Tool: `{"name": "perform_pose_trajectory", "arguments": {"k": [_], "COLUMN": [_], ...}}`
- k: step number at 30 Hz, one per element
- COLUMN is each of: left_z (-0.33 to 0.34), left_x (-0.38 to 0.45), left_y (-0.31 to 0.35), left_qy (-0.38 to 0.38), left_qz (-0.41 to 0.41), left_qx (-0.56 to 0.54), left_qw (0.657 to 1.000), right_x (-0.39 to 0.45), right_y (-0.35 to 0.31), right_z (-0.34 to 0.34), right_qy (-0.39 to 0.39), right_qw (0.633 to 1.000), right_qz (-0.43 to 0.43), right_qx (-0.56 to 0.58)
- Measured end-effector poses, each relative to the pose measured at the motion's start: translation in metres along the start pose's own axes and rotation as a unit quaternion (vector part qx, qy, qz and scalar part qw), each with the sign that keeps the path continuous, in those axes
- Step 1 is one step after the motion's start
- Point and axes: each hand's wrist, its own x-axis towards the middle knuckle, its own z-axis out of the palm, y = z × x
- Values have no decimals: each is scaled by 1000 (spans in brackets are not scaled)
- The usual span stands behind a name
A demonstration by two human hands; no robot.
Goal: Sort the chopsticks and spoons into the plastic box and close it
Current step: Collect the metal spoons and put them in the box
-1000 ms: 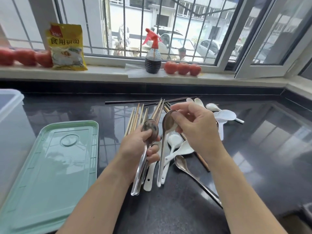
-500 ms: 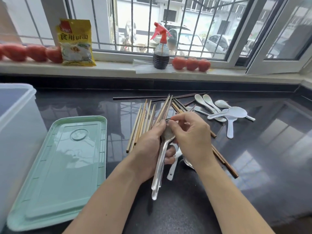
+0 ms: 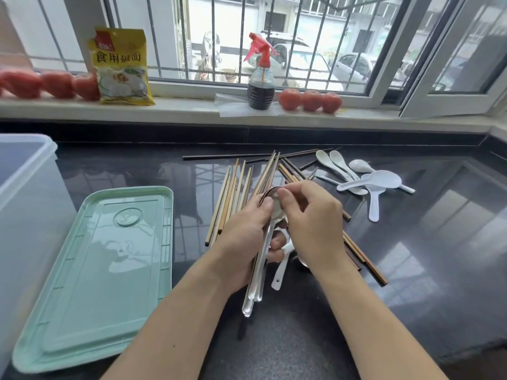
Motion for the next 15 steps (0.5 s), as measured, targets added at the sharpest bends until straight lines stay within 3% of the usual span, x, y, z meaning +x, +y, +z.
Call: {"name": "perform_pose_trajectory", "arguments": {"k": [5, 10, 12, 15], "left_z": [4, 0, 2, 9], "left_x": [-2, 1, 0, -2], "left_y": [1, 8, 5, -2], "left_qy": [73, 122, 114, 84], "left_qz": [14, 55, 72, 78], "left_qx": [89, 70, 140, 156], "left_qw": [993, 989, 981, 981], "right_x": [0, 10, 9, 4], "right_y": [5, 24, 22, 9], "right_z": [-3, -16, -16, -7], "right_qy": [66, 136, 110, 37], "right_qw": [998, 986, 991, 997], "right_qz": [9, 92, 77, 72], "right_qx": [15, 26, -5, 19]}}
